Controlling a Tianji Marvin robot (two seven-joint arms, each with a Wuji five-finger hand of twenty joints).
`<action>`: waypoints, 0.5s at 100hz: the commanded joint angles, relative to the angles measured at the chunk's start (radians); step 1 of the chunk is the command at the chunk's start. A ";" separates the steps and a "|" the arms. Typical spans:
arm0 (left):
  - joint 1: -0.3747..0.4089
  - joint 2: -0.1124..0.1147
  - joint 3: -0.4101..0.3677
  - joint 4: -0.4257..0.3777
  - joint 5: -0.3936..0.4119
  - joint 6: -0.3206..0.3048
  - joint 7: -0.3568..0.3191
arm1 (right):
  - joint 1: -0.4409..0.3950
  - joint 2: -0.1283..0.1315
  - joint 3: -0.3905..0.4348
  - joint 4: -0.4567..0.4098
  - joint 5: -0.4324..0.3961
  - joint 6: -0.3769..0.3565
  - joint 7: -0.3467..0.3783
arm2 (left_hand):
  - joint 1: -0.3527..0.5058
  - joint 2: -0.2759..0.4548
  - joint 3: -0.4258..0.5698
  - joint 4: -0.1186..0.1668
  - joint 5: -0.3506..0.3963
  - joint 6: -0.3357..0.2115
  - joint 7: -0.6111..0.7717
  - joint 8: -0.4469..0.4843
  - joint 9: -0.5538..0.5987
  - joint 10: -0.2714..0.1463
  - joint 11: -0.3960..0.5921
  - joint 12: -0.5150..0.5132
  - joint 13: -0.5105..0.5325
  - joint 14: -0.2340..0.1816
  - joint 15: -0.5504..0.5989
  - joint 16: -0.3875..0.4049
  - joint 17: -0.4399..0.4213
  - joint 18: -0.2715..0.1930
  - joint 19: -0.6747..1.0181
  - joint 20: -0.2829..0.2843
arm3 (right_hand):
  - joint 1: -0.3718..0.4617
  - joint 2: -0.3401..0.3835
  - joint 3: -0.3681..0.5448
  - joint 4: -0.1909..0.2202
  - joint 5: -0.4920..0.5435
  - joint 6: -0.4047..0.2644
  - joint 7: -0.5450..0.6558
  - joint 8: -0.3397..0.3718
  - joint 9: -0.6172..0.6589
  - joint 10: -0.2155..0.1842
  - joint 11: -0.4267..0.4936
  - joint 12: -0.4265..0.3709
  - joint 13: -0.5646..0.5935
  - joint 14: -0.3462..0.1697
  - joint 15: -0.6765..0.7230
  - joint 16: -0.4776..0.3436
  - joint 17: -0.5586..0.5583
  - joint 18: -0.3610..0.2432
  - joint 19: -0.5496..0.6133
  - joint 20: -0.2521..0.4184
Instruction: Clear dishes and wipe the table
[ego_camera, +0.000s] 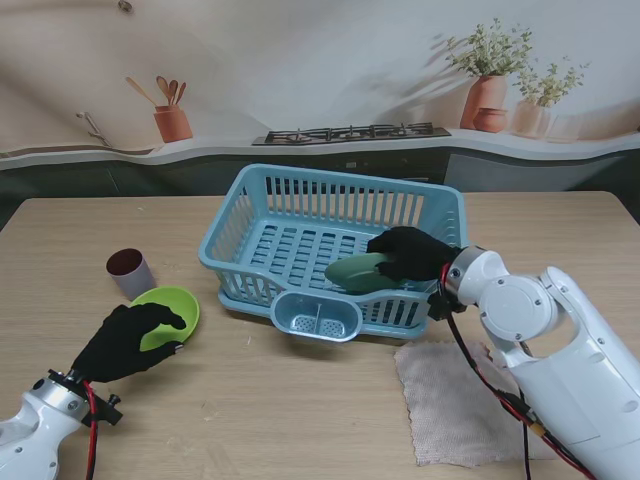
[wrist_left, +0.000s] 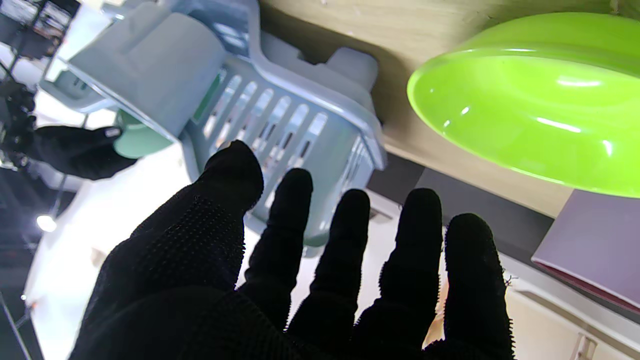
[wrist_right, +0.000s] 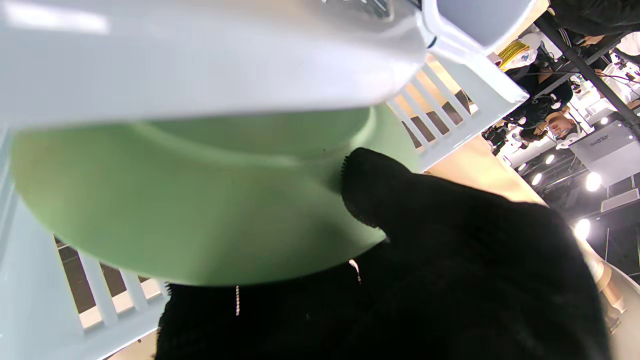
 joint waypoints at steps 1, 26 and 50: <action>0.000 -0.001 0.002 -0.002 -0.002 0.004 -0.013 | -0.014 0.008 0.008 -0.011 -0.002 -0.007 0.022 | 0.042 0.027 -0.019 -0.002 -0.008 -0.024 -0.008 -0.002 -0.012 -0.034 -0.009 -0.021 -0.013 -0.019 -0.008 -0.003 -0.015 -0.017 -0.026 -0.018 | -0.015 -0.033 -0.003 0.041 -0.020 -0.024 -0.003 -0.010 -0.022 -0.017 -0.005 -0.012 -0.016 -0.020 -0.013 -0.009 -0.015 -0.038 -0.013 0.016; -0.002 -0.001 0.003 0.001 0.000 0.005 -0.011 | -0.033 0.014 0.033 -0.027 0.010 -0.011 0.049 | 0.044 0.027 -0.021 -0.002 -0.008 -0.022 -0.008 -0.003 -0.013 -0.031 -0.009 -0.021 -0.014 -0.019 -0.008 -0.004 -0.015 -0.017 -0.025 -0.018 | -0.076 -0.012 -0.132 0.076 -0.020 -0.027 -0.073 0.013 -0.050 -0.026 -0.025 -0.014 -0.050 -0.031 -0.040 -0.011 -0.059 -0.049 -0.066 0.042; -0.004 0.000 0.003 0.002 0.001 0.004 -0.013 | -0.046 0.016 0.049 -0.036 0.016 -0.022 0.061 | 0.044 0.027 -0.022 -0.002 -0.008 -0.025 -0.007 -0.002 -0.010 -0.036 -0.008 -0.021 -0.013 -0.019 -0.008 -0.003 -0.014 -0.016 -0.024 -0.018 | -0.116 -0.017 -0.115 0.091 -0.005 -0.031 -0.143 0.066 -0.058 -0.032 -0.032 -0.012 -0.066 -0.036 -0.048 -0.008 -0.077 -0.052 -0.087 0.060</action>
